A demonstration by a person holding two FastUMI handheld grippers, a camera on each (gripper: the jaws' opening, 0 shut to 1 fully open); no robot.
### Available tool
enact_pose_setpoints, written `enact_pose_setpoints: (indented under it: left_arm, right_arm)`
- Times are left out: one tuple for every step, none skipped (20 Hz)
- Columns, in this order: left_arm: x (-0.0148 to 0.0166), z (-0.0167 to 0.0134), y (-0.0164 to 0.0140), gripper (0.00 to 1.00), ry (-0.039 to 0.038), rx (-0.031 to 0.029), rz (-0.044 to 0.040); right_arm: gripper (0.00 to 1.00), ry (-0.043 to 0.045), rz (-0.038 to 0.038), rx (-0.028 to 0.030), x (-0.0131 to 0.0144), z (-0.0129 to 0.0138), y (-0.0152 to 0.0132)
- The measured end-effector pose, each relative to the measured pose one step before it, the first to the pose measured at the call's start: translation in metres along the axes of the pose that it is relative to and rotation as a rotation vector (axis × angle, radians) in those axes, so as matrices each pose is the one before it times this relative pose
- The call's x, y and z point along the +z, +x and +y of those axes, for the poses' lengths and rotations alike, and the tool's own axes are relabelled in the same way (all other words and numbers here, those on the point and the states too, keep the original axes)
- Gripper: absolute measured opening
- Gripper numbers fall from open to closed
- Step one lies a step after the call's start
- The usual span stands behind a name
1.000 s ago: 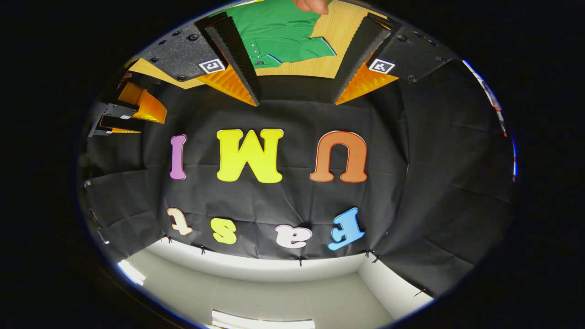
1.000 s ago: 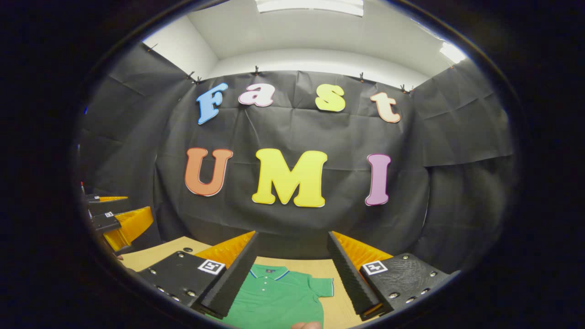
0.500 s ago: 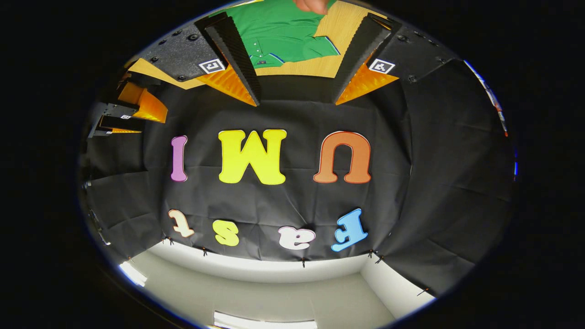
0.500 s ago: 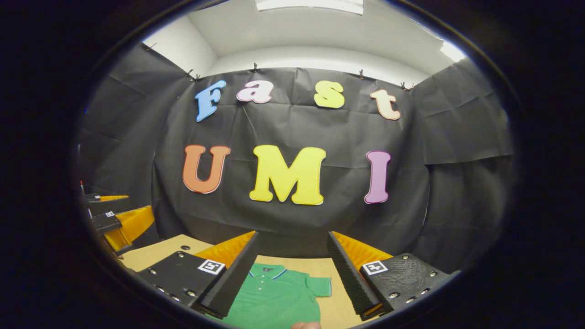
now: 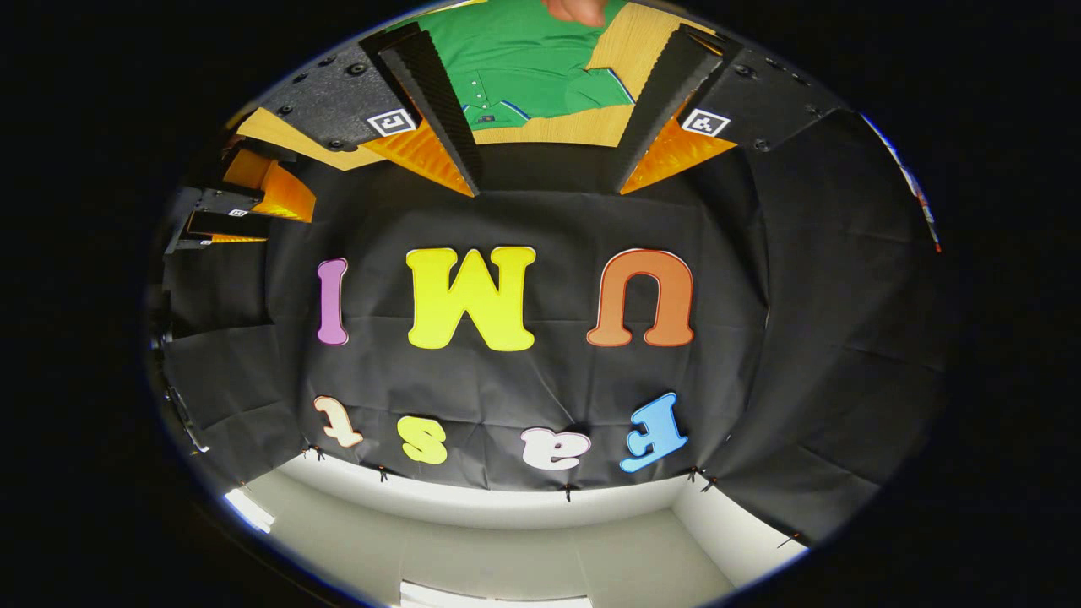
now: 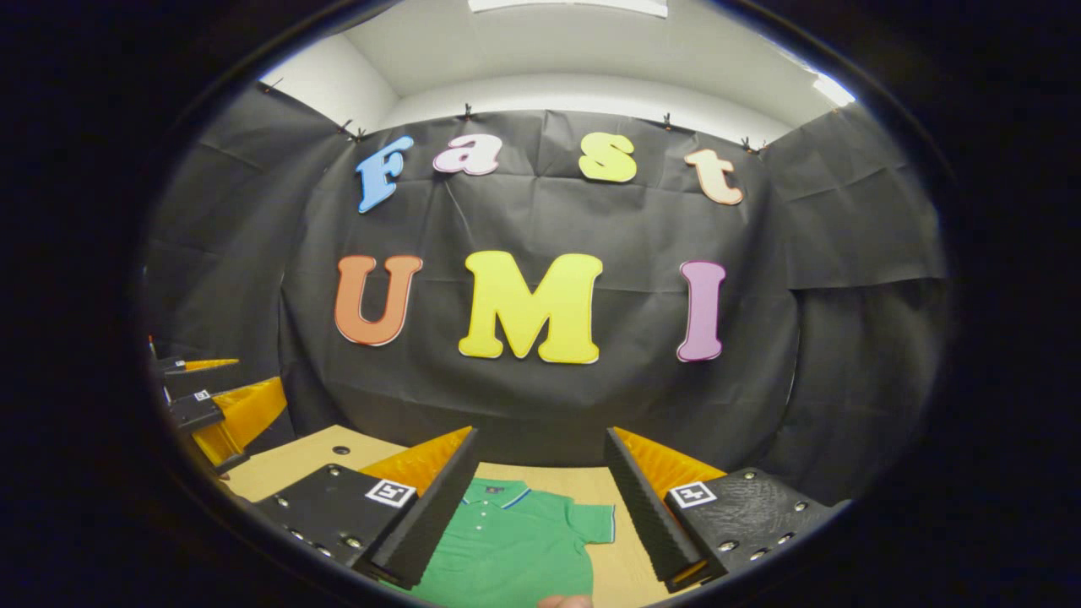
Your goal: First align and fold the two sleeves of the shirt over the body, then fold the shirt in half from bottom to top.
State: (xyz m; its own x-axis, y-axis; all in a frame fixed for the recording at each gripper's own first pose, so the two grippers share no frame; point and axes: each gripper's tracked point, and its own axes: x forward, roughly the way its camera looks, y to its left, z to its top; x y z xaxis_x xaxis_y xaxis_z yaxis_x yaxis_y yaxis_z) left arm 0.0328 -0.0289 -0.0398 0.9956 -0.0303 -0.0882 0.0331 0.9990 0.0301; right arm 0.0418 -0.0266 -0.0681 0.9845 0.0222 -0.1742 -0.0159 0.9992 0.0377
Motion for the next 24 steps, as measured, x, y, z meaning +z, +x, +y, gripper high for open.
enact_pose_setpoints:
  left_arm:
    - [-0.00062, 0.00124, -0.00086, 0.98, 0.00170, 0.00202, 0.00166]
    - [-0.00191, 0.00031, 0.00066, 0.98, -0.00080, 0.00124, 0.00267]
    - [-0.00258, 0.00076, 0.00061, 0.98, -0.00126, 0.00268, 0.00409]
    - [-0.00141, 0.00017, -0.00006, 0.98, -0.00297, 0.00000, 0.00507]
    - [-0.00240, 0.00038, 0.00109, 0.98, -0.00403, -0.00012, 0.00306]
    - [-0.00376, -0.00047, 0.00163, 0.98, -0.00243, -0.00076, 0.00410]
    - [-0.00198, -0.00011, 0.00183, 0.98, -0.00067, -0.00274, 0.00384]
    - [-0.00425, -0.00184, 0.00269, 0.98, 0.00021, -0.00357, 0.00869]
    - [-0.00624, -0.00120, 0.00231, 0.98, -0.00015, -0.00780, 0.01360]
    - [-0.00576, -0.00119, 0.00232, 0.98, 0.00069, -0.00756, 0.01279]
    - [-0.00553, -0.00127, 0.00321, 0.98, 0.00646, -0.00432, 0.01491]
    - [-0.00500, 0.00004, 0.00398, 0.98, 0.00765, -0.00097, 0.01162]
    - [-0.00369, -0.00066, 0.00422, 0.98, 0.00470, -0.00333, 0.00927]
    - [-0.00188, -0.00106, 0.00406, 0.98, 0.00484, -0.00245, 0.00822]
    - [-0.00248, -0.00158, 0.00379, 0.98, 0.00547, -0.00304, 0.00799]
    - [-0.00441, -0.00279, 0.00444, 0.98, 0.00513, -0.00587, 0.01377]
    - [-0.00486, -0.00126, 0.00350, 0.98, 0.00418, -0.00026, 0.01215]
    - [-0.00173, -0.00137, 0.00532, 0.98, -0.00241, -0.00139, 0.00618]
    - [-0.00270, -0.00151, 0.00550, 0.98, -0.00427, 0.00032, 0.00656]
    - [-0.00392, -0.00185, 0.00355, 0.98, -0.00400, -0.00146, 0.01212]
    - [-0.00464, -0.00218, 0.00395, 0.98, -0.00500, -0.00415, 0.01407]
    - [-0.00368, -0.00149, 0.00286, 0.98, -0.00415, -0.00326, 0.01030]
    - [-0.00332, 0.00012, 0.00247, 0.98, -0.00119, -0.00073, 0.00974]
    - [-0.00291, 0.00105, 0.00248, 0.98, 0.00026, 0.00235, 0.00857]
  right_arm:
    - [0.92, 0.00459, 0.00781, 0.00188, -0.00398, 0.00009, 0.00206]
    - [0.92, -0.00062, 0.00868, 0.00128, -0.00265, 0.00018, 0.00338]
    - [0.92, -0.00827, 0.00993, -0.00102, -0.00407, -0.00072, 0.00500]
    - [0.92, -0.01409, 0.00496, -0.00193, -0.00284, -0.00165, 0.00815]
    - [0.93, -0.01879, 0.02160, -0.01077, -0.00734, -0.00614, 0.01167]
    - [0.93, -0.00337, 0.02777, -0.00258, -0.00915, -0.00704, 0.01445]
    - [0.93, 0.01036, 0.04618, 0.01595, -0.01288, -0.00297, 0.01975]
    - [0.93, 0.01280, 0.05868, 0.01965, -0.01707, -0.00602, 0.02477]
    - [0.93, 0.00803, 0.08021, 0.01433, -0.02182, -0.01015, 0.02868]
    - [0.93, 0.01300, 0.09018, 0.02015, -0.02319, -0.01117, 0.03050]
    - [0.93, 0.02200, 0.07889, 0.00021, -0.02328, -0.01435, 0.03490]
    - [0.93, 0.02520, 0.06494, -0.00701, -0.01630, -0.01538, 0.03427]
    - [0.93, 0.02057, 0.06113, -0.03353, -0.01713, -0.01961, 0.03122]
    - [0.94, 0.02558, 0.04974, -0.02942, -0.00970, -0.01731, 0.02991]
    - [0.94, 0.02397, 0.04244, -0.01509, -0.01104, -0.01217, 0.02843]
    - [0.94, 0.02099, 0.04175, -0.02295, -0.00565, -0.00983, 0.02677]
    - [0.94, 0.01277, 0.03506, -0.01510, -0.00318, -0.00326, 0.01998]
    - [0.93, 0.00977, 0.02611, -0.01312, 0.00024, -0.00261, 0.01409]
    - [0.94, 0.00564, 0.01488, -0.01581, 0.00435, -0.00219, 0.00342]
    - [0.94, 0.00136, 0.01237, -0.01679, 0.00296, -0.00154, 0.00469]
    - [0.94, -0.00076, 0.01440, -0.01332, -0.00308, 0.00162, 0.00232]
    - [0.94, -0.00445, 0.01405, -0.00048, -0.00132, 0.00337, 0.00431]
    - [0.94, -0.01386, 0.01121, -0.00023, -0.00090, 0.00228, 0.00601]
    - [0.93, -0.02382, 0.01706, -0.00431, -0.00297, 0.00187, 0.00213]
